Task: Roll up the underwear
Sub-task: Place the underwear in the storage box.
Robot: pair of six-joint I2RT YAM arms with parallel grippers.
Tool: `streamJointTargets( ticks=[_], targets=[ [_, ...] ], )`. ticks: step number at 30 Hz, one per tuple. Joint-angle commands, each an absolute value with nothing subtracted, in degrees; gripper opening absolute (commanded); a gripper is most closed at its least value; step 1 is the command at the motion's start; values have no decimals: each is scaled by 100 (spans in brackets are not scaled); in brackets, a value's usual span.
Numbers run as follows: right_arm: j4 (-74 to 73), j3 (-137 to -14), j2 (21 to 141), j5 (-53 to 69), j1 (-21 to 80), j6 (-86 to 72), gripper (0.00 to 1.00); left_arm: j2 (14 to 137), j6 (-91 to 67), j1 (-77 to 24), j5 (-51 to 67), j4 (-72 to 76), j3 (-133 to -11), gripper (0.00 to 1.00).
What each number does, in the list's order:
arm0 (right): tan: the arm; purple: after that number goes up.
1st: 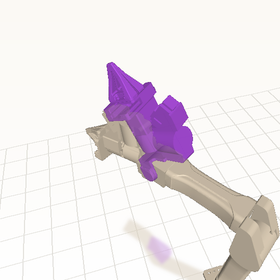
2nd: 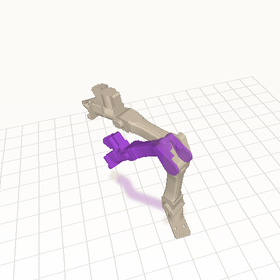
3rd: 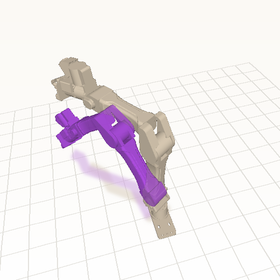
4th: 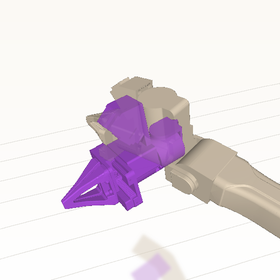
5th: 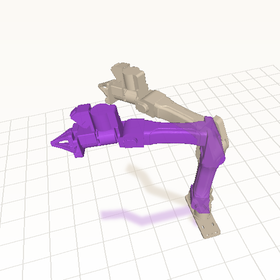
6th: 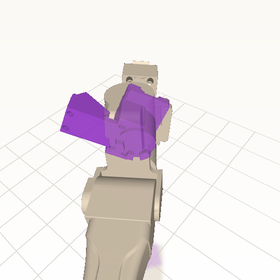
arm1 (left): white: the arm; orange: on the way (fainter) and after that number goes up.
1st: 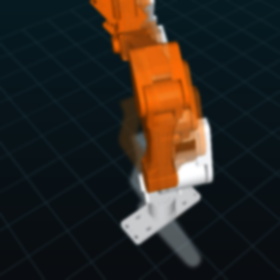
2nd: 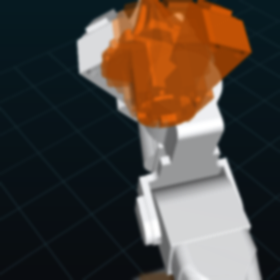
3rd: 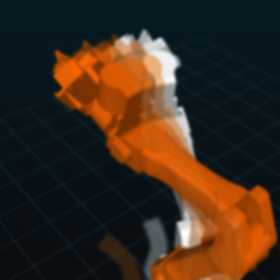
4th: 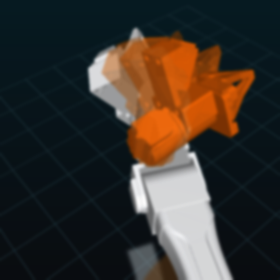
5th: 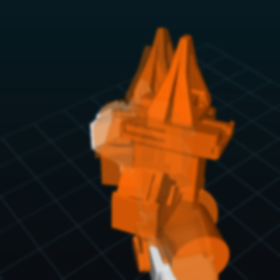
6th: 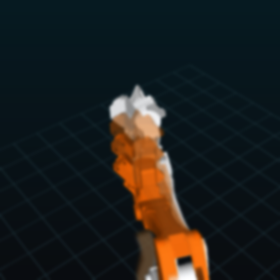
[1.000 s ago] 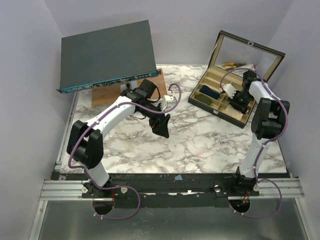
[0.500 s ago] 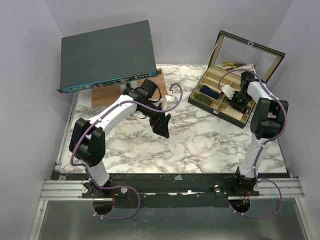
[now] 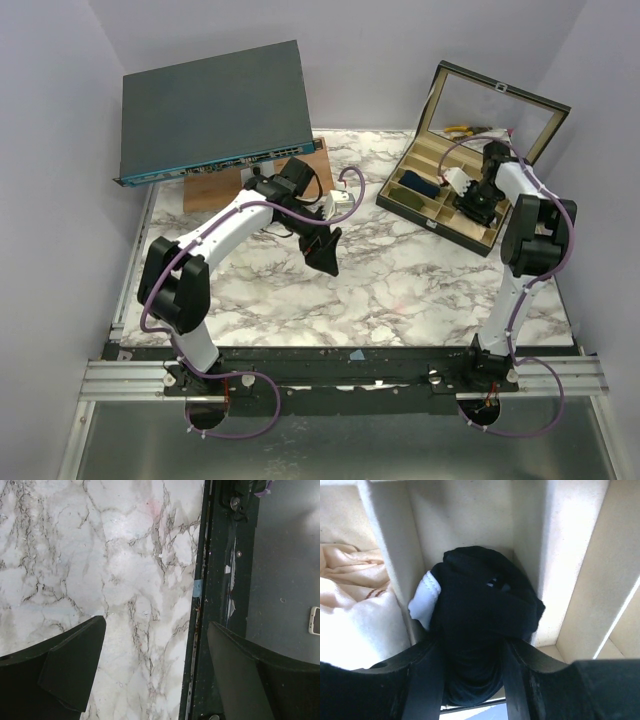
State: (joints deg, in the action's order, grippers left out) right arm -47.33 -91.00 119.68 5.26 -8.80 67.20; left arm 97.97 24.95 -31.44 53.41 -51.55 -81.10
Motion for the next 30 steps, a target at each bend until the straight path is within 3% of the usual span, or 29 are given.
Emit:
streamJointTargets(
  ticks=[1,10,30],
  targets=[
    [-5059,-9307,12485,1264,-957,6313,52,9555,2540,-3107,5532,-5120,-8018,89],
    [-5700,-10137,12420,1295,-1006,6153,60,9431,2591,-3108,5520,-5089,-7932,89],
    [-6448,-11068,12468,1133,-1221,6140,66,9398,2564,-3110,5502,-5089,-7980,89]
  ],
)
